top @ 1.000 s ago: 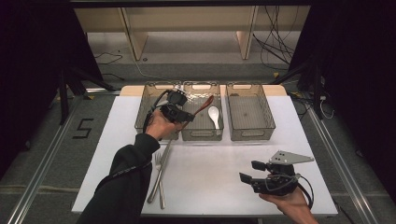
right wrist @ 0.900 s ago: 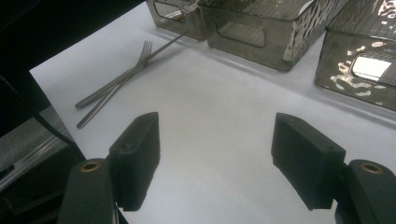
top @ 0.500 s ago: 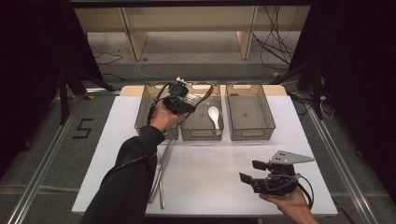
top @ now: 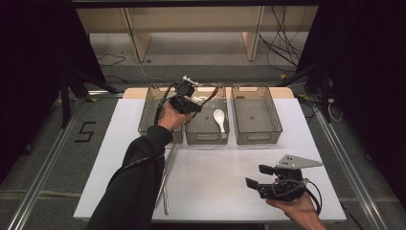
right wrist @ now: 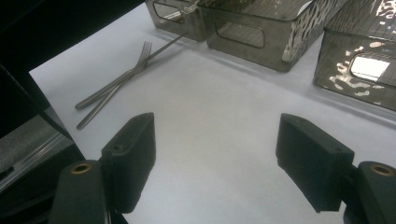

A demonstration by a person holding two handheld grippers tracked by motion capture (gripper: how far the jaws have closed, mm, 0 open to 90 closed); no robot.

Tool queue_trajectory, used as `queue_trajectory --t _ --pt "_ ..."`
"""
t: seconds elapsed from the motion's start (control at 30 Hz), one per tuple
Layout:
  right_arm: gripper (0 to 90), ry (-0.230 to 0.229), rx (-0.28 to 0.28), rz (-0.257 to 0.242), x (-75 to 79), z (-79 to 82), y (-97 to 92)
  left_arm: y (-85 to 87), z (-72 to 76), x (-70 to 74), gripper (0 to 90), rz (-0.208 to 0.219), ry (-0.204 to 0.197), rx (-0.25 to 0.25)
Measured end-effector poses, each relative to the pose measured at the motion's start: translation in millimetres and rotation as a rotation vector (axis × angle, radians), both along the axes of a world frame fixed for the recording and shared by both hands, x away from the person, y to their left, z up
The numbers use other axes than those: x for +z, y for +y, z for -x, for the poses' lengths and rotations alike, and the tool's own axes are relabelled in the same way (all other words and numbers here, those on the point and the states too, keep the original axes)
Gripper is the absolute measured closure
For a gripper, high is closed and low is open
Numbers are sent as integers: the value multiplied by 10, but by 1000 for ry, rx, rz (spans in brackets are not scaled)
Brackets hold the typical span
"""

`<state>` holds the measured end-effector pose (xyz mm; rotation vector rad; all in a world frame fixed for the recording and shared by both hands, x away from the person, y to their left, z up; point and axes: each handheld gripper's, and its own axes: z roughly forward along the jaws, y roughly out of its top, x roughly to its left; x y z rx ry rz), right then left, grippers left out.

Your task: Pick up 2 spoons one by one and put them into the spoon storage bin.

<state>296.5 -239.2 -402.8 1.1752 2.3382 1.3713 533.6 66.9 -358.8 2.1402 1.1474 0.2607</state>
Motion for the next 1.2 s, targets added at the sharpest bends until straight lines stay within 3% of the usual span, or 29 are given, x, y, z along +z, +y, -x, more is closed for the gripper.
queue_trajectory --t 0.43,0.53,0.63,0.7,0.97,1.2 --pt "298 2 4 -3 -7 -3 4 -10 -78 -126 839 23 22 29" --pt "301 1 10 -1 -7 0 11 -20 -79 -169 829 3 -4 28" --pt "302 2 14 0 -10 -2 13 -19 -87 -190 607 40 8 44" --pt "302 8 14 1 -12 -3 10 -34 -69 -182 489 17 -15 39" --pt "302 8 16 5 -16 -3 20 -11 3 -92 404 32 -7 0" --pt "302 7 13 3 -20 -4 21 106 74 -10 379 24 -6 7"
